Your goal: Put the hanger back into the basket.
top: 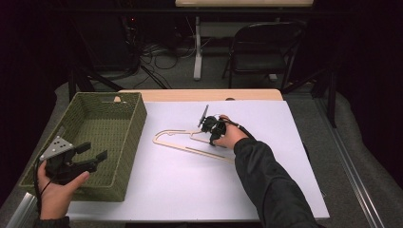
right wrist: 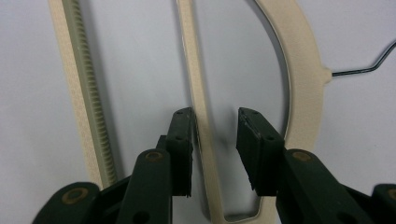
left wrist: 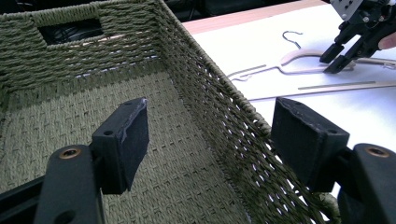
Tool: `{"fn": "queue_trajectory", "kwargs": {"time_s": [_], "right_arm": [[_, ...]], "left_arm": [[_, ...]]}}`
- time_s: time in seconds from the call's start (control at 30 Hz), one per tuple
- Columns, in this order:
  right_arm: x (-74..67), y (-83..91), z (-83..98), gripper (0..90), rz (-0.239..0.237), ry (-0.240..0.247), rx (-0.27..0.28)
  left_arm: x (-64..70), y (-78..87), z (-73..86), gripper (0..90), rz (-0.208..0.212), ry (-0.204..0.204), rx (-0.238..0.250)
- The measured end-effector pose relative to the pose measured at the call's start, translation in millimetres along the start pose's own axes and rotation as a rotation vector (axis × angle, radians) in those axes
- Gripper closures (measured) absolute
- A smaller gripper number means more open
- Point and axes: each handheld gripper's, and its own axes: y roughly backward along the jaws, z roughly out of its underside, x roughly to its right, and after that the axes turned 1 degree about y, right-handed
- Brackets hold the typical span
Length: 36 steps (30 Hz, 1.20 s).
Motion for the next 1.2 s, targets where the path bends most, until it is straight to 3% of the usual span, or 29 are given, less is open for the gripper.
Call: {"fn": "queue_trajectory", "kwargs": {"time_s": [0.37, 0.57, 0.6, 0.73, 0.87, 0.93, 1.2], "right_arm": [[-0.5, -1.2, -1.4, 82.8, -0.057, 0.012, -0.009], [-1.6, 0.4, -3.3, 84.1, -0.046, 0.03, -0.036], [-1.9, -1.2, -2.5, 84.6, -0.042, 0.038, -0.014], [-1.7, -0.7, -1.8, 85.5, -0.057, 0.036, -0.013], [-0.9, 3.0, -3.0, 85.7, -0.067, 0.059, -0.06], [-2.1, -0.6, -1.0, 85.7, -0.054, 0.061, 0.001], [-1.7, 4.6, 0.6, 85.8, -0.036, 0.077, -0.015]], "left_arm": [[-0.1, -1.7, 0.4, 27.8, 0.0, 0.002, -0.003], [-0.9, -1.3, 0.6, 27.9, -0.002, 0.005, -0.003], [-1.0, -1.3, 0.7, 27.9, -0.002, 0.005, -0.003], [-1.1, -1.2, 0.7, 27.9, -0.003, 0.005, -0.003], [-1.2, -1.2, 0.7, 28.0, -0.003, 0.006, -0.002], [-1.1, -1.3, 0.7, 28.0, -0.003, 0.005, -0.003], [-0.5, -1.2, 0.5, 28.0, -0.003, 0.004, -0.001]]}}
